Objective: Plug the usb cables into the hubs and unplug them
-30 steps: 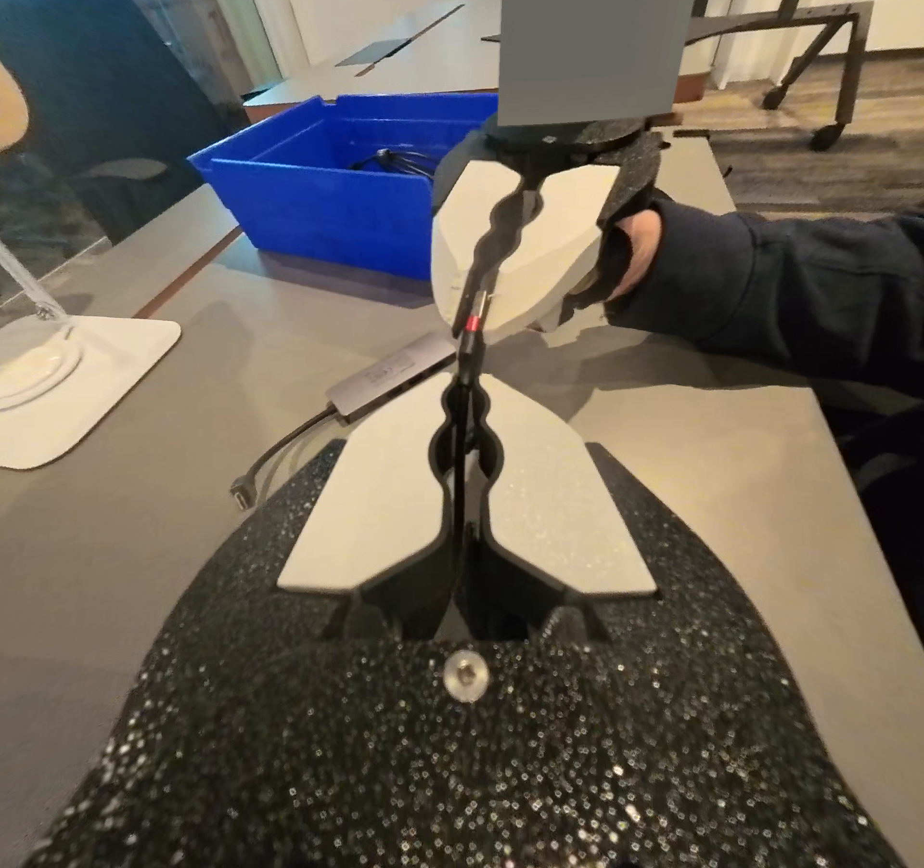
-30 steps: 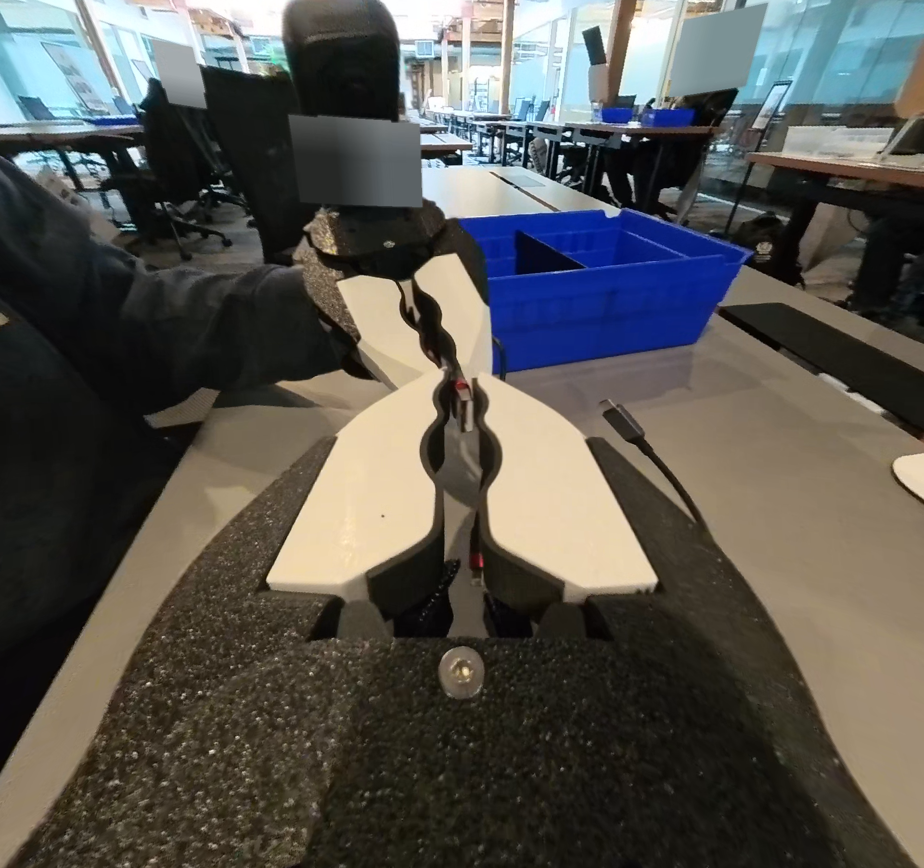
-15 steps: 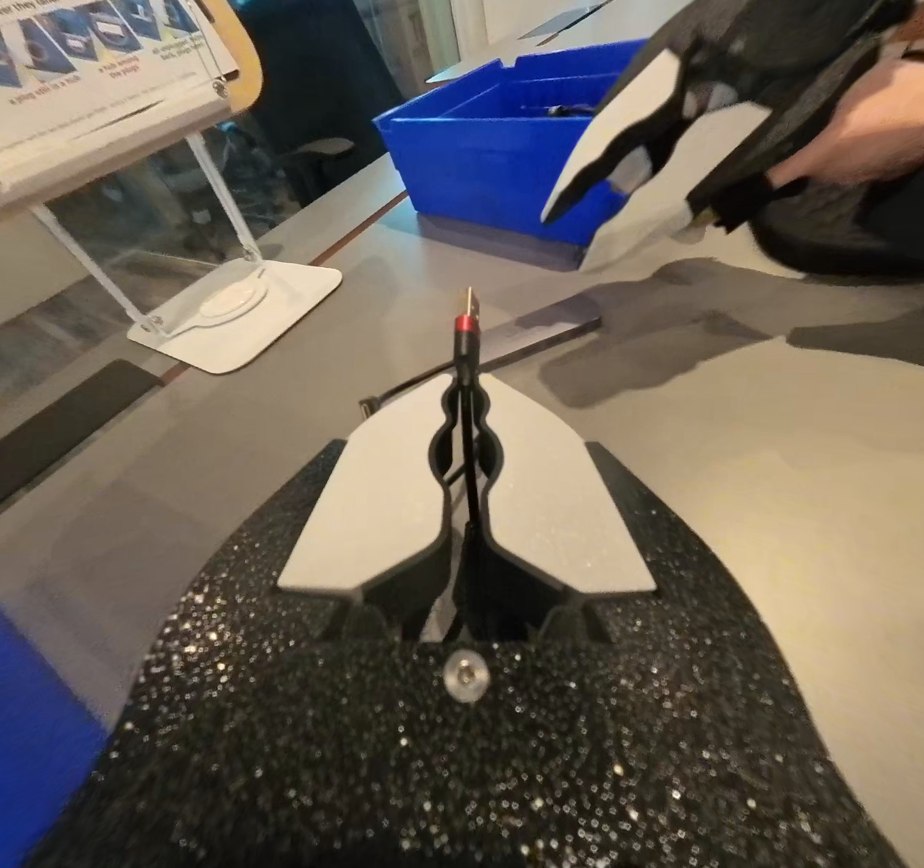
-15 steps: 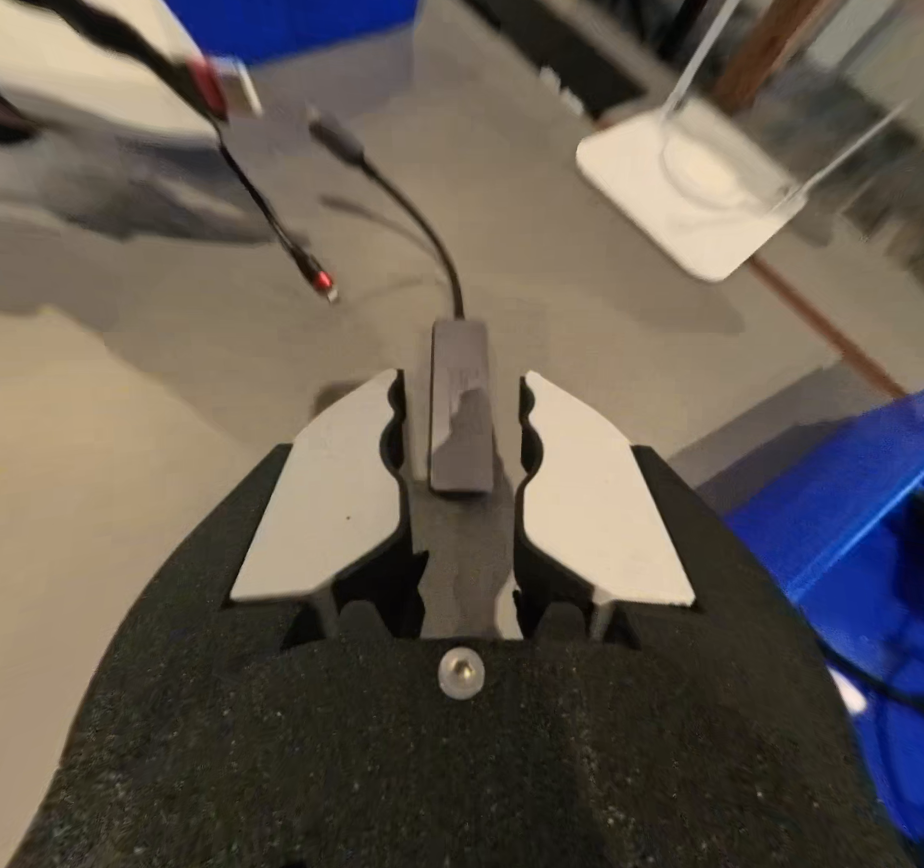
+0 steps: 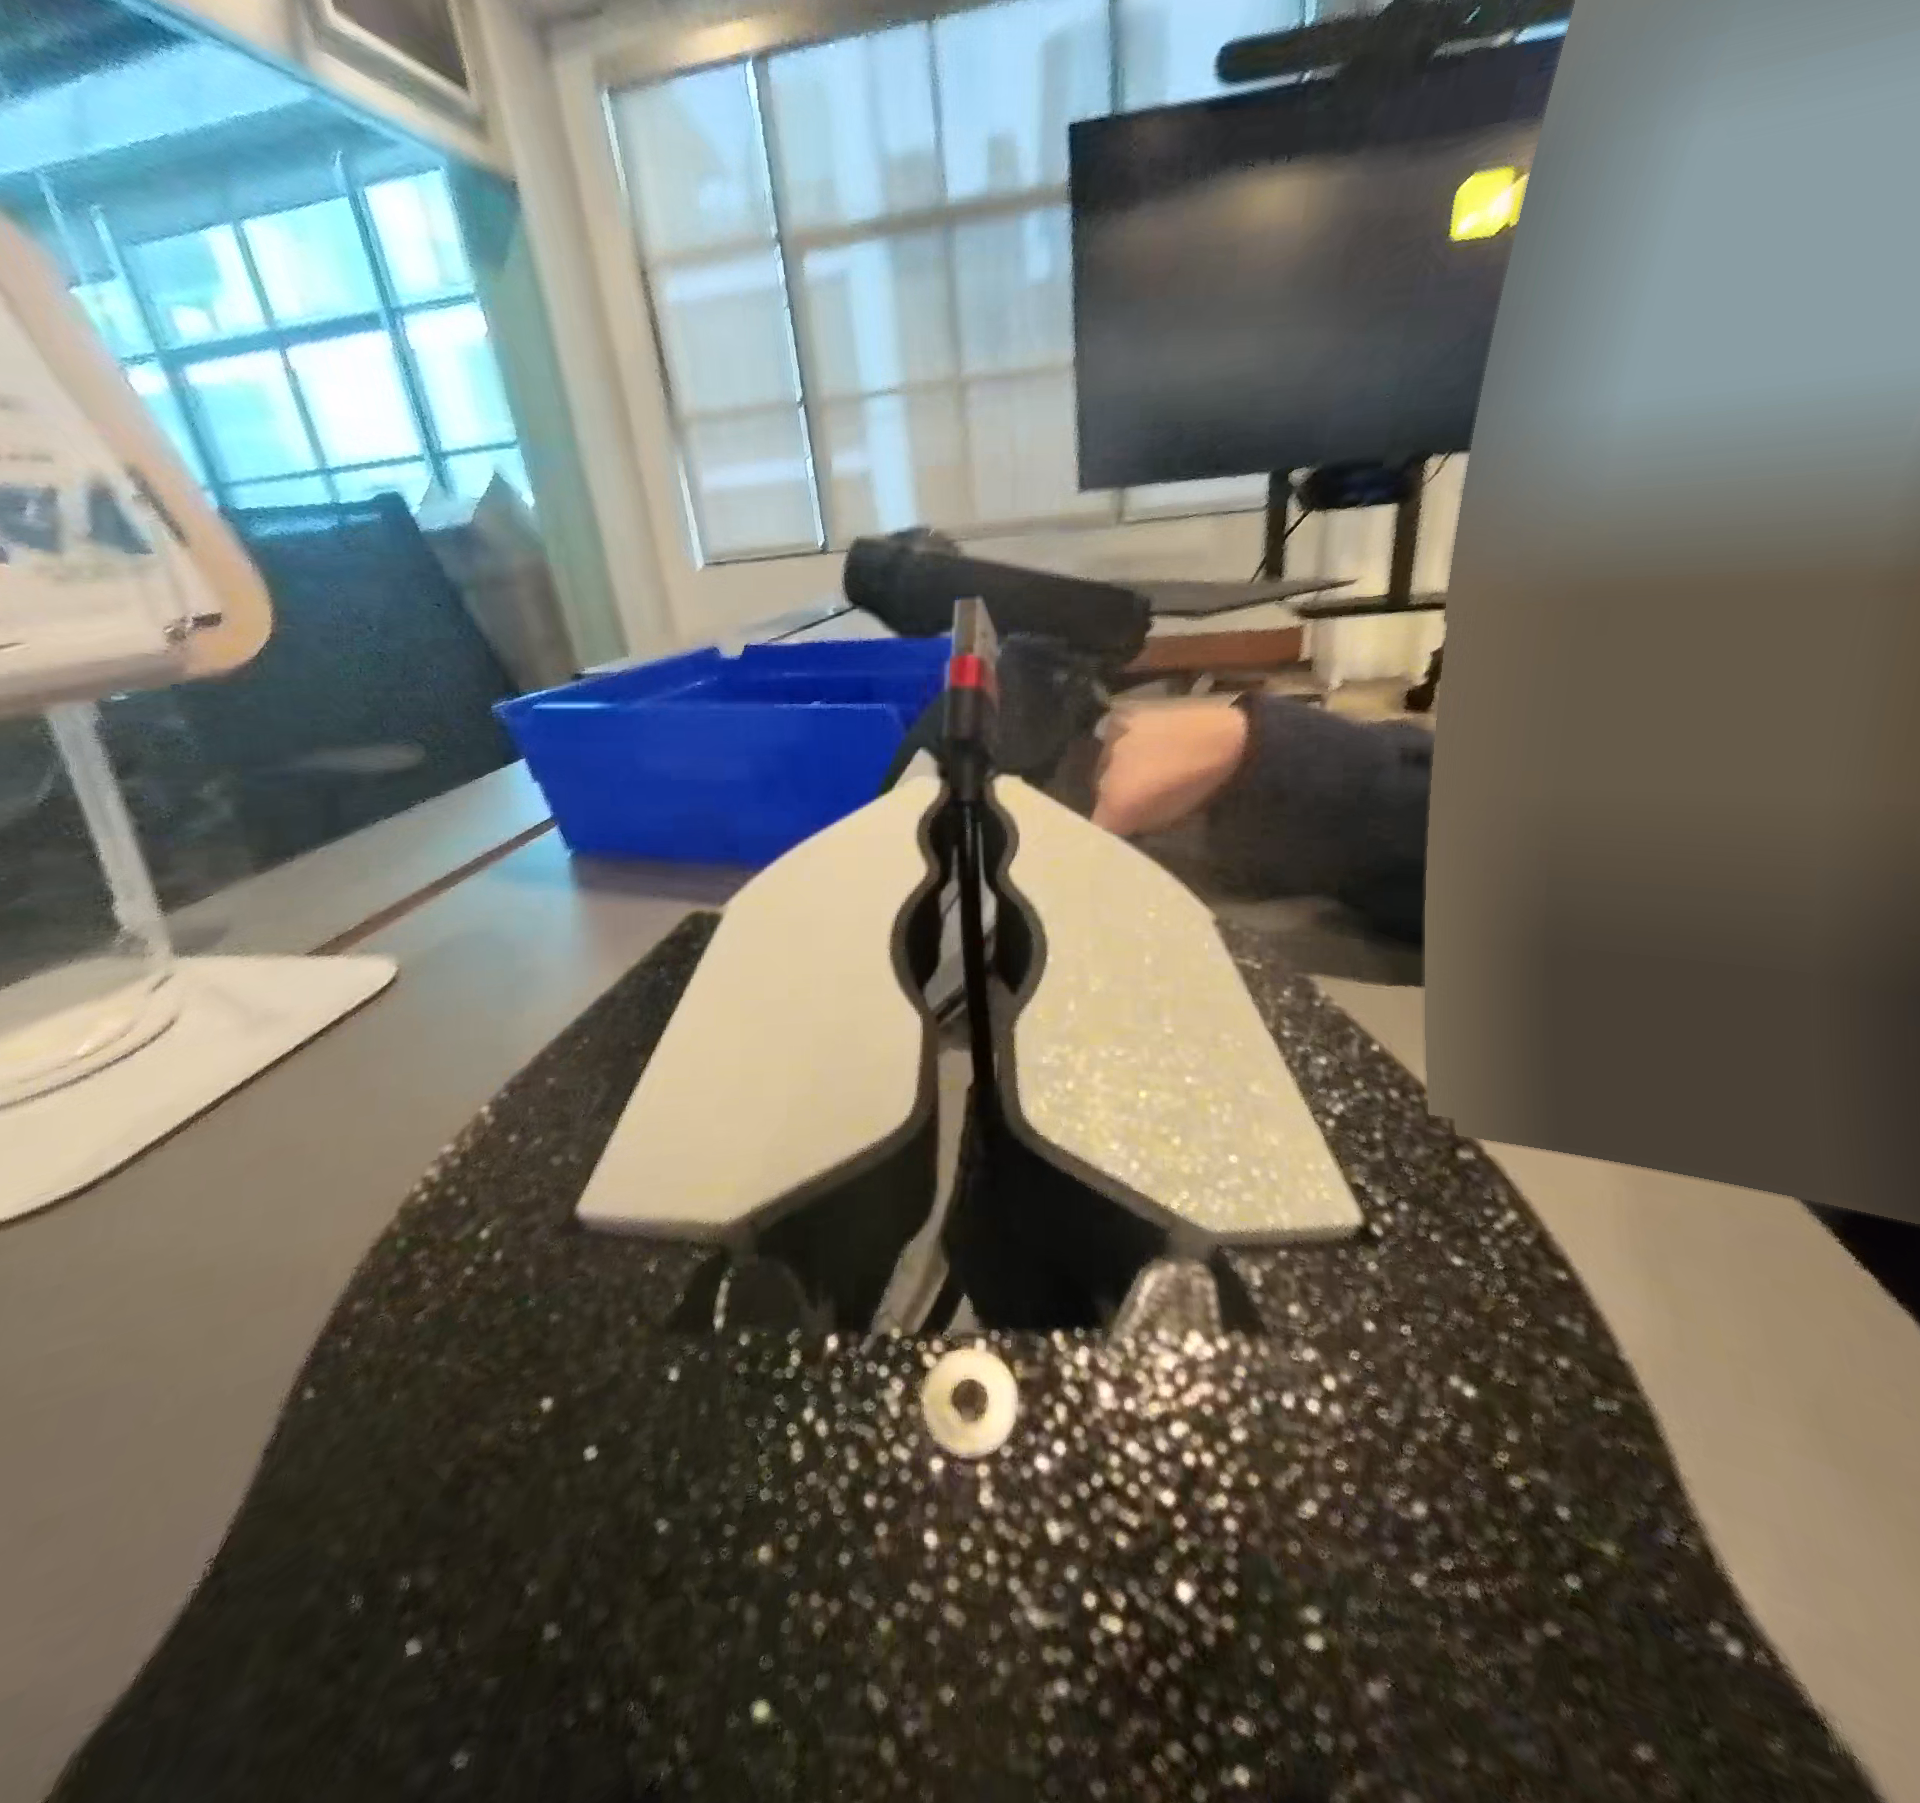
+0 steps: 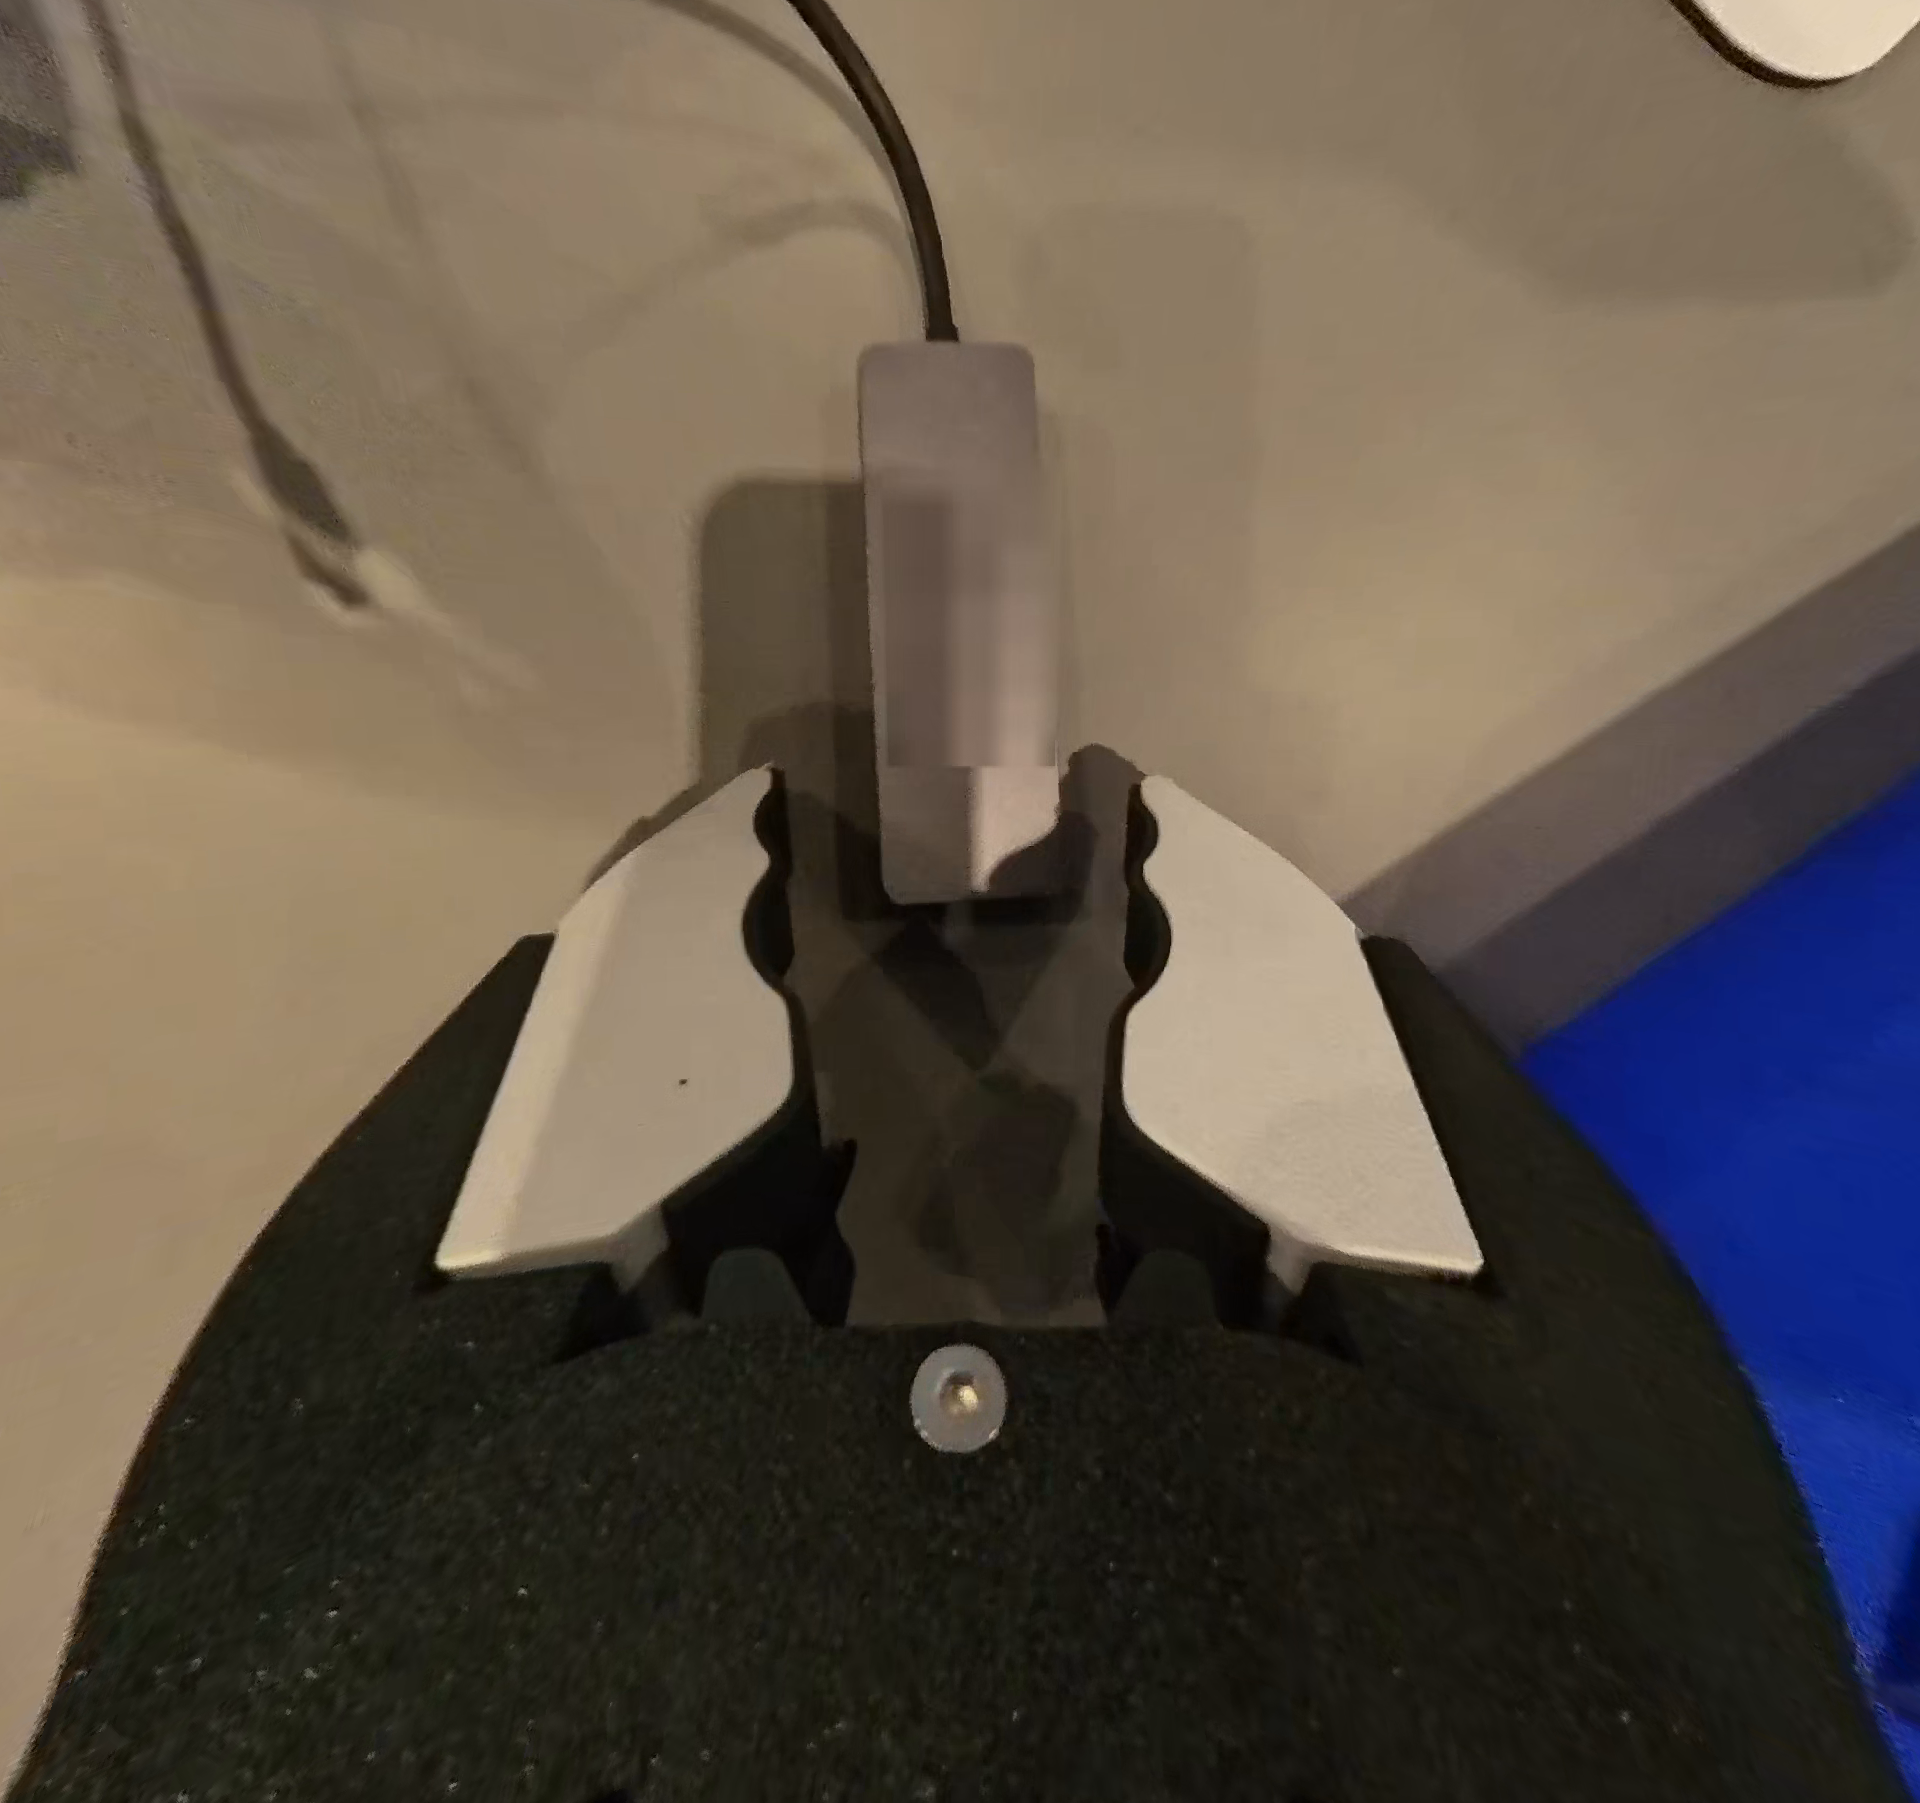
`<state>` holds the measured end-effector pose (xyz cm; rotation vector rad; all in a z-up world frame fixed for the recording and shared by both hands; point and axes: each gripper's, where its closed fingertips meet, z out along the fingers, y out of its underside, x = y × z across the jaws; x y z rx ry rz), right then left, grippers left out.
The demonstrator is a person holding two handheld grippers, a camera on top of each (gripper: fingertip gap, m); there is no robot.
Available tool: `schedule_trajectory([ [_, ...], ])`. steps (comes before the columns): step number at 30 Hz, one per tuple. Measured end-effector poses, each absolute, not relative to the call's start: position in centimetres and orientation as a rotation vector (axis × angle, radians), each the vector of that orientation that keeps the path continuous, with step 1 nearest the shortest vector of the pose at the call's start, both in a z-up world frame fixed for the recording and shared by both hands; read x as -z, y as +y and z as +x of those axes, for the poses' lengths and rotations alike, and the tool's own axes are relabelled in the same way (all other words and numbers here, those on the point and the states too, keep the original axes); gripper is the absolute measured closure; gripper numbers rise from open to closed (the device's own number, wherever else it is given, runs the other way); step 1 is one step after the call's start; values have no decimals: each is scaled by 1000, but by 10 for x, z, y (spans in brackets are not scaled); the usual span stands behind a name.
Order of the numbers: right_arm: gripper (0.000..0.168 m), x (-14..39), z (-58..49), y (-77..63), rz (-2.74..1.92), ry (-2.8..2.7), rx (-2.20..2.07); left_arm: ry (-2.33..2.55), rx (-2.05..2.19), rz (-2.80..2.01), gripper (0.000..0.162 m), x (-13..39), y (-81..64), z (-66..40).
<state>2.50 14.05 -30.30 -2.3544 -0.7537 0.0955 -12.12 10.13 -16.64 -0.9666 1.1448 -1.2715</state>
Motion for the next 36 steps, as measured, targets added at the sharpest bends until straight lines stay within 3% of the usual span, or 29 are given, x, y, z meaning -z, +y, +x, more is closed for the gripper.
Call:
schedule_trajectory([
  [1, 108, 304, 26, 141, -2354, -755, -90, 1146, 1296, -953, 158, 165, 99, -123],
  [14, 133, 307, 29, 143, -2384, -631, -215, 1164, 1266, -973, 157, 168, 100, -121],
  [36, 135, 265, 13, 154, -2189, -178, -813, 1195, 1034, -1098, 157, 188, 121, -115],
])
